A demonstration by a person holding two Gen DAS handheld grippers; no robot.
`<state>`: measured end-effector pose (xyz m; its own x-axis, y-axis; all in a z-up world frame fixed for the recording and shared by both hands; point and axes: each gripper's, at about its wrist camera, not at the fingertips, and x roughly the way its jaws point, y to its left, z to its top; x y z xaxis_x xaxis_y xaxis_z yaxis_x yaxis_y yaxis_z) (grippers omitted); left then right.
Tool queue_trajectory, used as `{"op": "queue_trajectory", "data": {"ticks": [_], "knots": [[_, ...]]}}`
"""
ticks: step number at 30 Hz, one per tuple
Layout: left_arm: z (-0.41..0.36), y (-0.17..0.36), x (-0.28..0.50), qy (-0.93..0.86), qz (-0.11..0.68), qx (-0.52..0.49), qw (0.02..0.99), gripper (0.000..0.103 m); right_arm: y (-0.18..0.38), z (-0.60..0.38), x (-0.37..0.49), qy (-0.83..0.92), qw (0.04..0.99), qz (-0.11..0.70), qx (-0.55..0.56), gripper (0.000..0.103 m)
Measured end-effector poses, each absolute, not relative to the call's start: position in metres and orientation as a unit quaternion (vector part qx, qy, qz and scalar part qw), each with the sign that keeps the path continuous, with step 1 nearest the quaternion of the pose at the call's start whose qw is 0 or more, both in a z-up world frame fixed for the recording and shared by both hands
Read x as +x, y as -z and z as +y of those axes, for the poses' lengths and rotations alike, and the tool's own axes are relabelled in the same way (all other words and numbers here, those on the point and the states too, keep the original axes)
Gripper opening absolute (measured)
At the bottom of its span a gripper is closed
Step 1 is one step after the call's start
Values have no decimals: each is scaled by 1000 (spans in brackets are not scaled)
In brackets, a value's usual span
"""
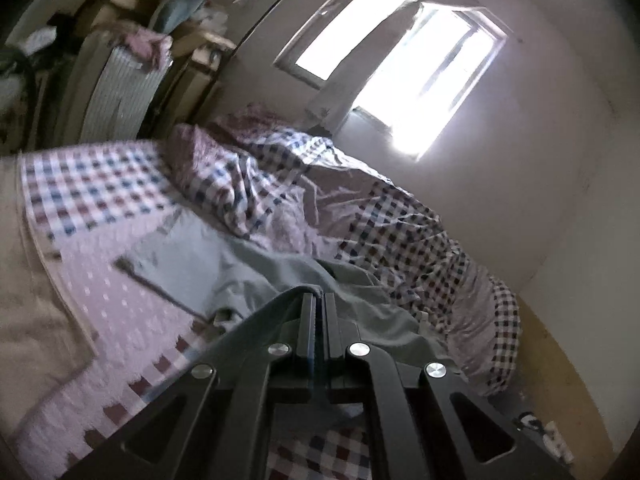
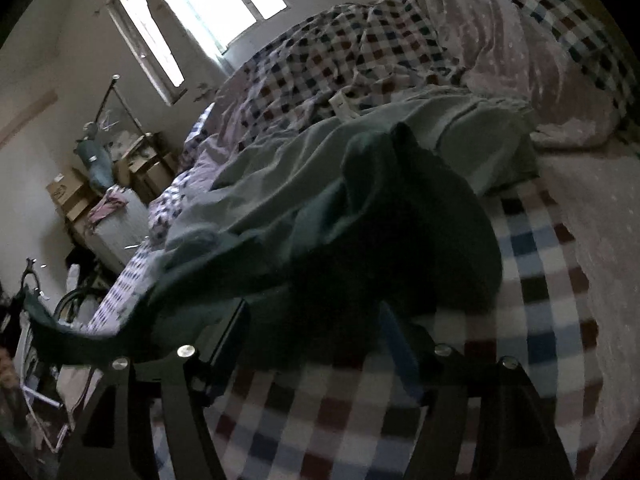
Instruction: Fold clothes
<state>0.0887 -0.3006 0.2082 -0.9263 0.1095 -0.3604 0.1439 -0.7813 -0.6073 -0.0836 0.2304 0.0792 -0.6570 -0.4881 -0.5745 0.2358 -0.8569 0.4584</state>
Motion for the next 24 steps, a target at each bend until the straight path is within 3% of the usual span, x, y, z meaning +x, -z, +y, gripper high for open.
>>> {"op": "queue_trajectory", "data": {"ticks": [4,6,7,8,18,24], "knots": [[-305,-195,88,918,346,195,2,1,-73,218,-115,893,171,-169,380,67],[-310,-193,88,916,353,191,4,1,-73,214,-125,894,158,-164,385,47],[-313,-193,88,916,355,188,5,1,-74,213,-129,895,154,-162,386,19],[-315,-192,86,915,357,186,7,1,-78,214,-129,899,142,-158,384,1],[-352,-211,63,909,382,166,14,1,-173,315,-83,925,89,-247,275,0],[-371,-241,54,911,385,144,29,1,-224,371,-12,921,101,-299,226,0]]}}
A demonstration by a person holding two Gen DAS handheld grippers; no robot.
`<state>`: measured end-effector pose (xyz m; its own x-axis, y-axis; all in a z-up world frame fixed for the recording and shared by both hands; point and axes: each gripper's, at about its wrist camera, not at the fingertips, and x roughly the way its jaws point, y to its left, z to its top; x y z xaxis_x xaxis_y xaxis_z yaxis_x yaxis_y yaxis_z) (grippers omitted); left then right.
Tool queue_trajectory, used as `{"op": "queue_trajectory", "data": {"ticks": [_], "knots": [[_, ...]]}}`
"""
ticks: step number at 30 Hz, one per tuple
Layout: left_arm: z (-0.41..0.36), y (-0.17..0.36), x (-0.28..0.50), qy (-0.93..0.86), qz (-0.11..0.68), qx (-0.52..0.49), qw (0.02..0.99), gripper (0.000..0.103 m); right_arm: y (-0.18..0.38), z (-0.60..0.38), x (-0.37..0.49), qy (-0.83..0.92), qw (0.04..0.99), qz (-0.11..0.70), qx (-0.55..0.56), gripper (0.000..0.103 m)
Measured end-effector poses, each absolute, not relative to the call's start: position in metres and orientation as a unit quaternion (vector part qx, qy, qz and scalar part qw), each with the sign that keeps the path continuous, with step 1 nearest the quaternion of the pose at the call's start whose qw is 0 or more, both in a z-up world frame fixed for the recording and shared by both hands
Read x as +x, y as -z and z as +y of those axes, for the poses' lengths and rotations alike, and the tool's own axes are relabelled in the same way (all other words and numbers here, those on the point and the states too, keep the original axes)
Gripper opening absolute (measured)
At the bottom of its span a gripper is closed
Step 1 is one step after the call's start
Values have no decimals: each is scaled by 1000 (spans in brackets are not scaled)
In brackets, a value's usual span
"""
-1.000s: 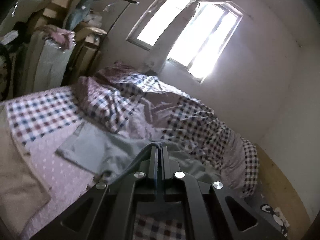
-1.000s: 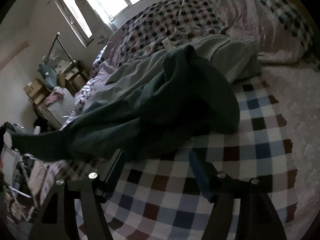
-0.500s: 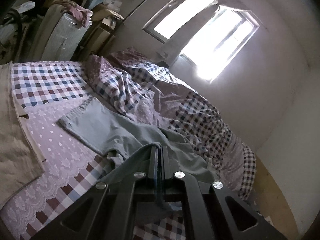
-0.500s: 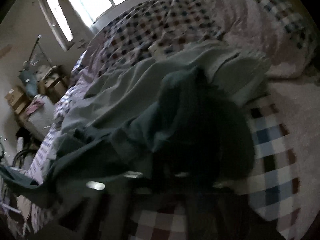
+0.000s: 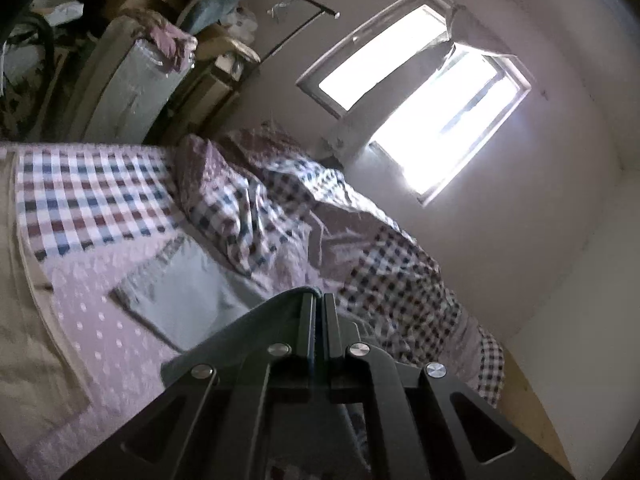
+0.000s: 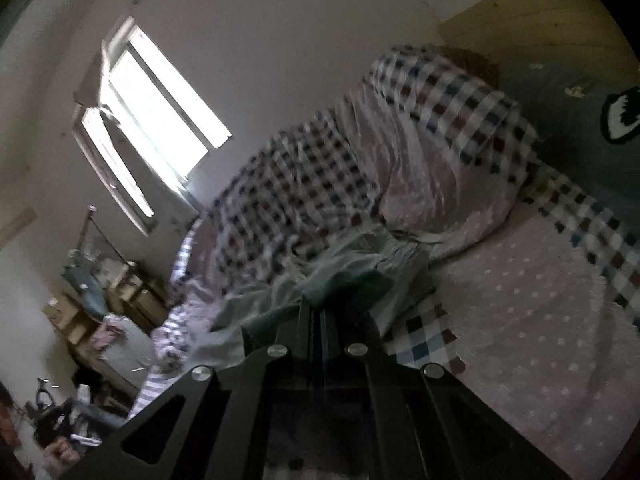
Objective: Fold clothes
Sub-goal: 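Swing the sweatshirt out over the bed with the left tool while the right tool holds its other end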
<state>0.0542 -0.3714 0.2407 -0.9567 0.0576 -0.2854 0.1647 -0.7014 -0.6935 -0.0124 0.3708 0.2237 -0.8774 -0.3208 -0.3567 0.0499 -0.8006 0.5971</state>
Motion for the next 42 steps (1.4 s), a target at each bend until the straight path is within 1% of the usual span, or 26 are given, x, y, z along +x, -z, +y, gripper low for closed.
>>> {"op": "queue_trajectory", "data": {"ticks": [4,8,12,18,20,23,24,27,28,29,31,33,35,36,38,42], "knots": [[-383,-260,48,916,376,136,44,1,-236,384,45,918,119,-314,211,0],[-403,-273,34,918,365,142,67,1,-233,395,98,918,120,-315,210,0],[-436,-282,22,906,391,135,95,1,-222,412,117,915,94,-319,227,0],[-467,-305,12,906,387,107,130,1,-223,441,130,925,39,-316,207,0],[-474,-301,13,905,386,103,144,1,-214,457,134,922,7,-329,206,0],[-483,-279,10,900,385,118,167,1,-184,487,124,908,-79,-339,233,0],[-486,-271,9,898,384,123,175,1,-174,496,118,904,-105,-335,245,0],[-485,-247,5,898,373,144,183,1,-150,505,102,890,-145,-308,302,0],[-482,-239,3,899,369,152,179,1,-150,497,101,893,-136,-298,309,1],[-479,-234,2,900,365,159,176,1,-153,482,101,901,-118,-275,313,3],[-474,-226,-1,904,355,170,169,1,-161,445,102,916,-81,-226,322,5],[-472,-221,-4,907,346,177,163,1,-164,393,106,926,-19,-174,334,13],[-473,-217,-5,908,340,182,164,1,-158,337,111,926,60,-128,350,41],[-475,-216,-4,908,338,186,164,1,-153,310,114,920,102,-115,361,45],[-480,-214,-6,908,332,196,164,1,-138,257,119,904,167,-84,384,45],[-493,-196,-5,900,318,239,175,2,-105,174,124,880,219,7,421,45]]}}
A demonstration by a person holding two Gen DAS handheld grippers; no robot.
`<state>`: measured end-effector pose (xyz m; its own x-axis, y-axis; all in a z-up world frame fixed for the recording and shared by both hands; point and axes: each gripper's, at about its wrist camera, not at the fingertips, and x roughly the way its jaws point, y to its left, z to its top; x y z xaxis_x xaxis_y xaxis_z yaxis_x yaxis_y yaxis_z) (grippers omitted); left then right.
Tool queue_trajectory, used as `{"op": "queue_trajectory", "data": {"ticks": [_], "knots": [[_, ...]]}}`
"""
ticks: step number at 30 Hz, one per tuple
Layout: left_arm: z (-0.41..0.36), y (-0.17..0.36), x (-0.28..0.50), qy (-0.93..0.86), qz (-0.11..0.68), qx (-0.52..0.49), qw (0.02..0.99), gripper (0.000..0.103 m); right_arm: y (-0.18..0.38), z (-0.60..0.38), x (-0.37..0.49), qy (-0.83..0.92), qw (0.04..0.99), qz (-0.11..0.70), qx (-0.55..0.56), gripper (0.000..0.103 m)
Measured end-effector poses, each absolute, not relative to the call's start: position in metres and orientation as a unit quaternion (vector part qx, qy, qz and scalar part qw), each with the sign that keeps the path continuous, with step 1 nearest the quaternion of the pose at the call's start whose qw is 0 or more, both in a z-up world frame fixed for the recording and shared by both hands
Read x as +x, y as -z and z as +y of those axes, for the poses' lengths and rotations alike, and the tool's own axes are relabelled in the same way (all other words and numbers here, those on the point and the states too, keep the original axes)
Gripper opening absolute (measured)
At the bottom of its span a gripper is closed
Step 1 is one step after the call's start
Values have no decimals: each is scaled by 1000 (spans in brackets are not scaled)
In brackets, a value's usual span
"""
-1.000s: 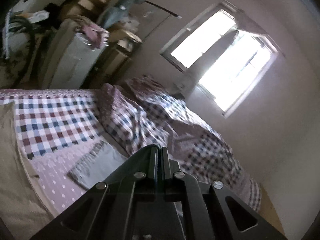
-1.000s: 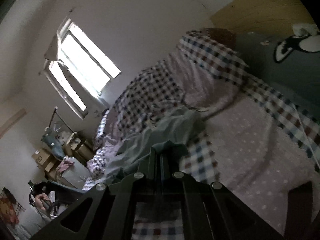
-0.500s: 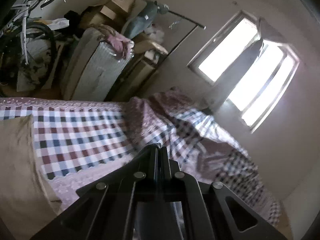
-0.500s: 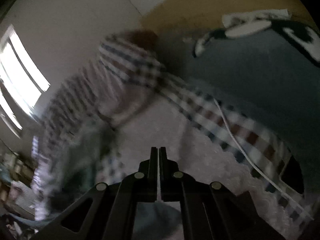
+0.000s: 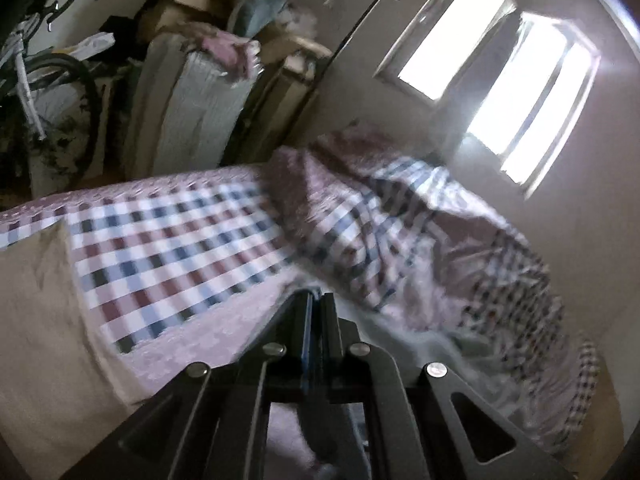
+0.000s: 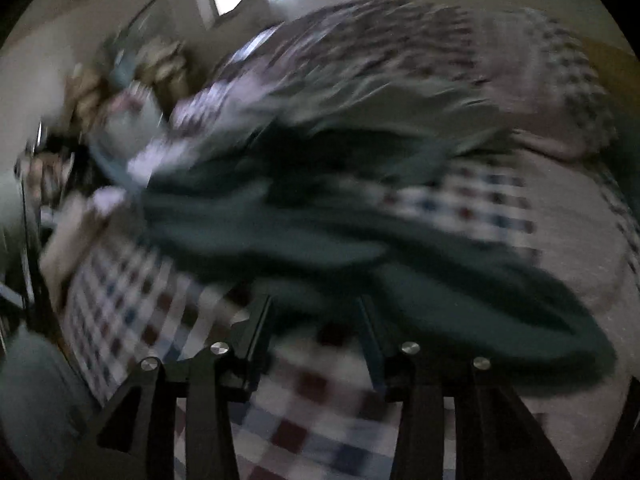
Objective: Fold clothes
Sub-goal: 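Swing the sweatshirt out over the bed with the left tool while the right tool holds its other end, then open the left tool to lay the sweatshirt flat on the sheet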
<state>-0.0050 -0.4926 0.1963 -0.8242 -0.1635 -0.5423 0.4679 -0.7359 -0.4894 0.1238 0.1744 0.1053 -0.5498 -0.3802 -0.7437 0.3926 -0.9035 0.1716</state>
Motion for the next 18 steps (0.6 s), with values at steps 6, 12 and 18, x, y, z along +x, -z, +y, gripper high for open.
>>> {"op": "queue_trajectory", "data": {"ticks": [6,12,18], "knots": [[-515,-173,35,894,313,235,218,64,-79,128,130,876,225,66,422,45],[-494,-162,82,910,278,247,185,65,-61,111,108,878,196,94,426,45],[-414,-155,112,925,267,260,74,66,-67,123,107,891,177,56,413,11]]}}
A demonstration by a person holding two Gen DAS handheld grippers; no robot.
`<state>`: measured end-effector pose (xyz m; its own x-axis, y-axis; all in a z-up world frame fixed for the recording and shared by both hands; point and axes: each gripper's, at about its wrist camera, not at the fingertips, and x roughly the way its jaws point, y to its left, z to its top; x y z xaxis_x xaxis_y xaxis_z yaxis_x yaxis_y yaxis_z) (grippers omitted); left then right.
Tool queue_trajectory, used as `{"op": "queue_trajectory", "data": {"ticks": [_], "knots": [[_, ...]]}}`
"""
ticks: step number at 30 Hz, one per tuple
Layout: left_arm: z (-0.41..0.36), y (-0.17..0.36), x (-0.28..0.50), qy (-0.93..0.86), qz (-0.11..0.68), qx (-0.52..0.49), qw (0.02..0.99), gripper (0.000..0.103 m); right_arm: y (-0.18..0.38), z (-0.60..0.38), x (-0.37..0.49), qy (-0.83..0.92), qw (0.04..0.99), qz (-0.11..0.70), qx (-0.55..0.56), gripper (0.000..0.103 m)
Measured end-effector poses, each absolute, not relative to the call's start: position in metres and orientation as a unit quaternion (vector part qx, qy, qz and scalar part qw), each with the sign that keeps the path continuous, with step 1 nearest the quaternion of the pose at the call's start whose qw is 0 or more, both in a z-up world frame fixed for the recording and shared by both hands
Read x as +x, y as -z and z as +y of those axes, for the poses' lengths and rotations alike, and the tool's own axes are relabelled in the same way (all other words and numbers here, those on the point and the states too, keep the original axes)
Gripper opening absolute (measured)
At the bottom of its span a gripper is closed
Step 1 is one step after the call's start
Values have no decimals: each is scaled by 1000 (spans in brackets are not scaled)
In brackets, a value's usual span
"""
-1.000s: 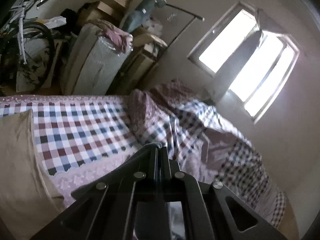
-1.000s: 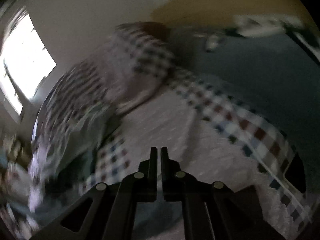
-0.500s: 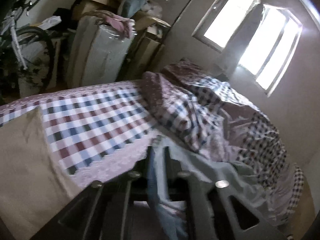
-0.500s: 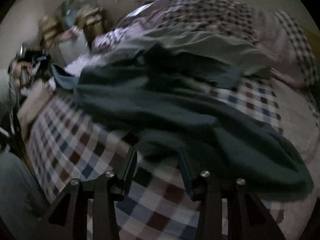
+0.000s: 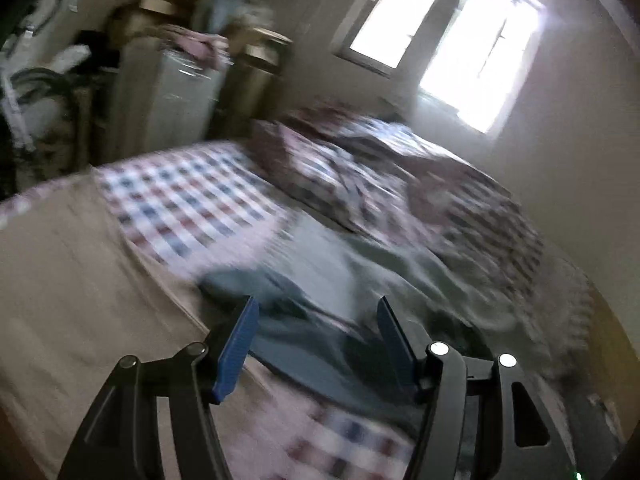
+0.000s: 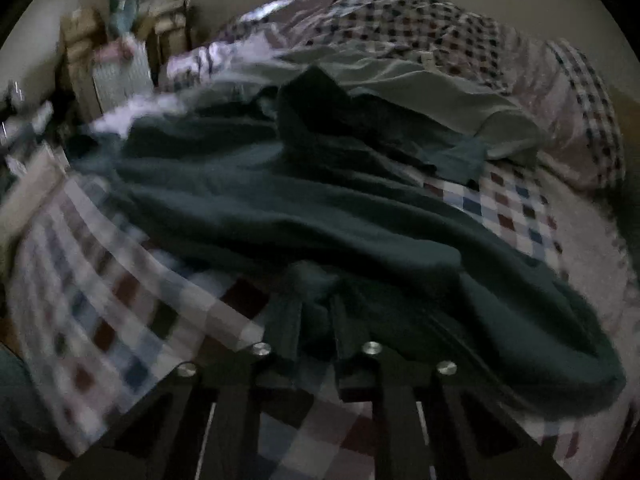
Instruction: Fold clothes
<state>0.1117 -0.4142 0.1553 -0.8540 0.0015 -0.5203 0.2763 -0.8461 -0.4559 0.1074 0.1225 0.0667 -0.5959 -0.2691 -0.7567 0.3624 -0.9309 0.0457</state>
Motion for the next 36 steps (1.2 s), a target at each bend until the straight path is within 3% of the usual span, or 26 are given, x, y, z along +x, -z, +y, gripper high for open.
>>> {"op": "queue_trajectory", "data": {"ticks": [8,11,16,18,19,20,26,30,31,32,33,36], "knots": [[-316,-149,126,898,340,275,-53,66,-126,172,181,892,250,-98,365,10],[-287,-138,135,885,359,287,-77,66,-127,183,212,893,247,-104,361,12],[-251,-108,143,858,371,339,-108,66,-129,186,229,894,250,-80,363,15],[-238,-100,146,847,374,356,-125,66,-128,178,234,898,245,-59,361,29],[-231,-97,148,844,373,363,-132,66,-126,172,235,899,242,-46,362,42],[-224,-94,150,840,372,370,-139,66,-120,161,236,897,243,-27,367,45],[-180,-66,159,810,362,426,-178,66,-88,105,237,885,243,103,384,45],[-152,-58,154,804,331,447,-208,66,-68,87,229,881,221,145,392,41],[-146,-58,153,805,324,447,-214,66,-67,86,228,883,211,152,392,35],[-140,-59,151,807,317,448,-220,66,-65,86,227,884,202,157,391,16],[-135,-59,150,809,309,448,-224,66,-64,85,226,885,192,163,391,9],[-124,-55,145,808,295,454,-233,65,-78,103,237,898,186,137,374,0]]}}
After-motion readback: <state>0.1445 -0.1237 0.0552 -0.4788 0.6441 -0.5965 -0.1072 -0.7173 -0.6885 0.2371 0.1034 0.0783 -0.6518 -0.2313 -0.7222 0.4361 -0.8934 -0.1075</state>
